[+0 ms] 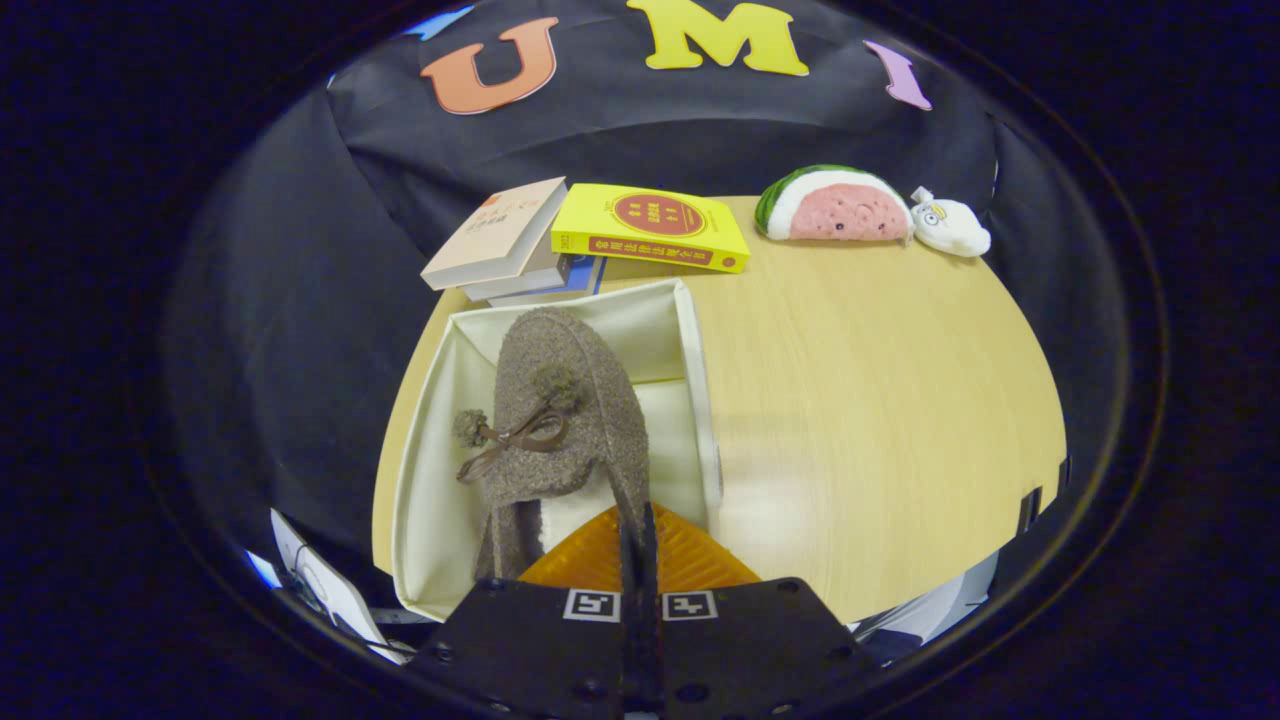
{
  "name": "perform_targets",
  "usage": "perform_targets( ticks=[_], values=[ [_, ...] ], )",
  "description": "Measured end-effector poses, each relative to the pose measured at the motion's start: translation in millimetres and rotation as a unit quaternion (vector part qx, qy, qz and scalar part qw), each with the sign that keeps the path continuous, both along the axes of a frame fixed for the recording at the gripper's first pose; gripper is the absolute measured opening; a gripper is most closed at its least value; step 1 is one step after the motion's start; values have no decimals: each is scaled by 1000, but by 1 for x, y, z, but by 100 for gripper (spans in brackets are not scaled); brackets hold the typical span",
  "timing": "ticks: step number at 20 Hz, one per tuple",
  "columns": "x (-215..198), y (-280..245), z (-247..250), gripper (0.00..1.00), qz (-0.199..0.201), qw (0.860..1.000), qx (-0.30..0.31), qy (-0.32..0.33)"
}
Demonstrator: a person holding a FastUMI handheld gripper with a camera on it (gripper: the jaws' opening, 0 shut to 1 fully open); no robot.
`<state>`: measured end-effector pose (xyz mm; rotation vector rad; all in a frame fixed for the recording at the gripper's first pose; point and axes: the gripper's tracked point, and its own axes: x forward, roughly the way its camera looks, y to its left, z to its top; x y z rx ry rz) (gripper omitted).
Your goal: Open the storage box then place both shoes into the box .Put the left shoe in first, then the right shoe, with the right side of both shoes facing outward in a uniform manner.
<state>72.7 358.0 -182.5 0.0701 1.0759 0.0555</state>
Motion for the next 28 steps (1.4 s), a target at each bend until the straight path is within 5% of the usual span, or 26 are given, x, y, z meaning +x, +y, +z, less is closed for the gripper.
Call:
perform_targets(
  ticks=[9, 11, 16, 20, 23, 28],
  values=[
    [5, -11, 30, 2, 5, 995, -35, -90],
    [4, -18, 50, 18, 10, 990, -57, -130],
    [-9, -28, 91, 30, 24, 972, -75, -222],
    [-29, -34, 115, 54, 26, 958, -59, -281],
    [-47, -45, 134, 97, 15, 945, -44, -324],
    [-73, -83, 175, 96, -14, 907, -63, -417]
  ],
)
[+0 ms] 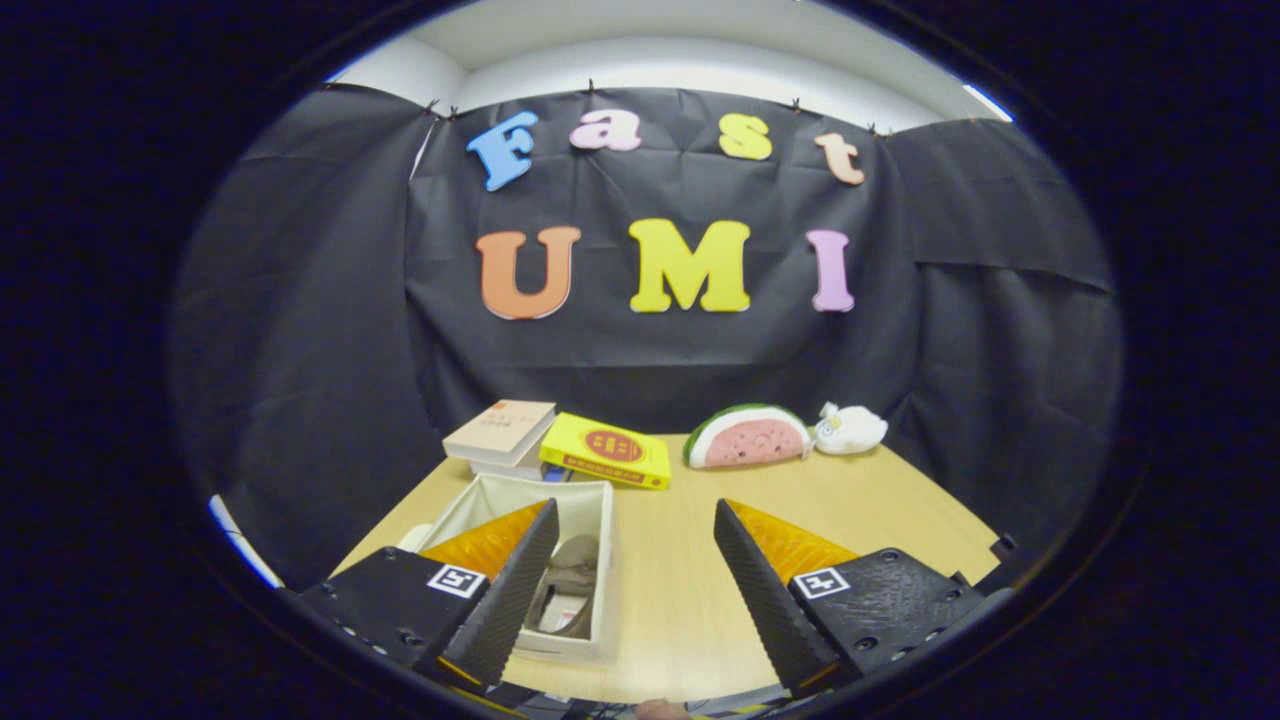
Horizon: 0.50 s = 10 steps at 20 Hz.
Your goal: Open the storage box then place both shoes into the box .Put the left shoe in first, then the right shoe, with the right side of both shoes facing outward in a uniform manner.
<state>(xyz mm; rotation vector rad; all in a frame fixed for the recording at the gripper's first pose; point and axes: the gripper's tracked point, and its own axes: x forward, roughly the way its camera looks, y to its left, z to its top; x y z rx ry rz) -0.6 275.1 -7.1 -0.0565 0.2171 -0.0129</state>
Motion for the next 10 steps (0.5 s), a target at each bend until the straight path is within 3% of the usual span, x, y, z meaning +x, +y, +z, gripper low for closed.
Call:
perform_targets(
  ticks=[10],
  values=[
    [-42, -65, 23, 96, 4, 997, -12, -79]
  ],
)
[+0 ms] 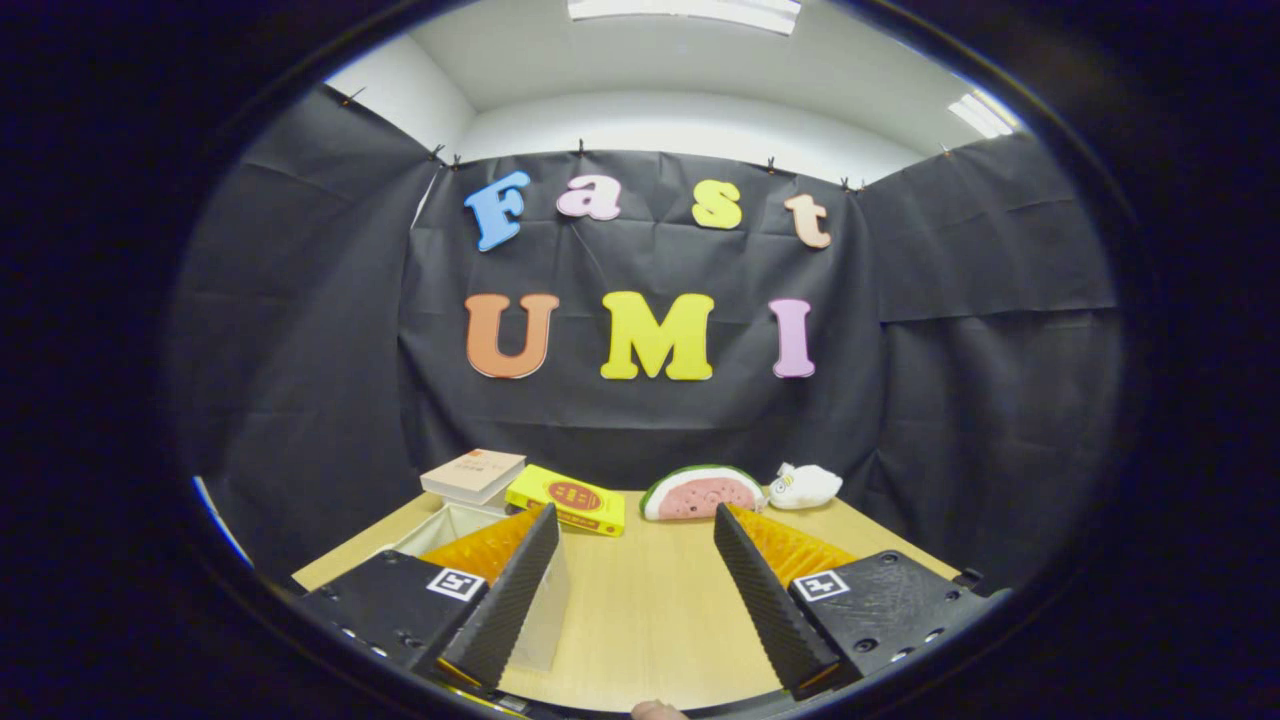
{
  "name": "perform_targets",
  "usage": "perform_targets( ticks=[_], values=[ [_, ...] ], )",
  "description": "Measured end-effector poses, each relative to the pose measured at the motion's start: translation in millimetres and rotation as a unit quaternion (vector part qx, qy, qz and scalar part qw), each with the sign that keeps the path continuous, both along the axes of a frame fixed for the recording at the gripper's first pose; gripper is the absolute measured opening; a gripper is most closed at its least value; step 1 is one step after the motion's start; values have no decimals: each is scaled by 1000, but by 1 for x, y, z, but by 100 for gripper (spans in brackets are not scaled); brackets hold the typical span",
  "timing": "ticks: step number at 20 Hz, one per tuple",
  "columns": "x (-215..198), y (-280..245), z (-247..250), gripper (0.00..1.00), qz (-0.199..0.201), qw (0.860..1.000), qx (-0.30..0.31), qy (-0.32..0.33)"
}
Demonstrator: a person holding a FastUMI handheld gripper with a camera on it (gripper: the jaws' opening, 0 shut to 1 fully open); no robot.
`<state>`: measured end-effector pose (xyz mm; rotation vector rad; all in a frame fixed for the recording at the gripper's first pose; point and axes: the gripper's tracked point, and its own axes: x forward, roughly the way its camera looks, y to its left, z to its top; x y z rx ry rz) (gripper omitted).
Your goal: Open the storage box then place both shoes into the box .Put the left shoe in first, then the right shoe, with the right side of both shoes facing outward in a uniform manner.
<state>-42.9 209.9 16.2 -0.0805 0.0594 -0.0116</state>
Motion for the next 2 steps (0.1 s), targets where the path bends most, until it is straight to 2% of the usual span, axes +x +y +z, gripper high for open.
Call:
perform_targets(
  ticks=[2],
  values=[
    [-1, -17, -3, 96, -6, 1000, 12, 3]
  ],
)
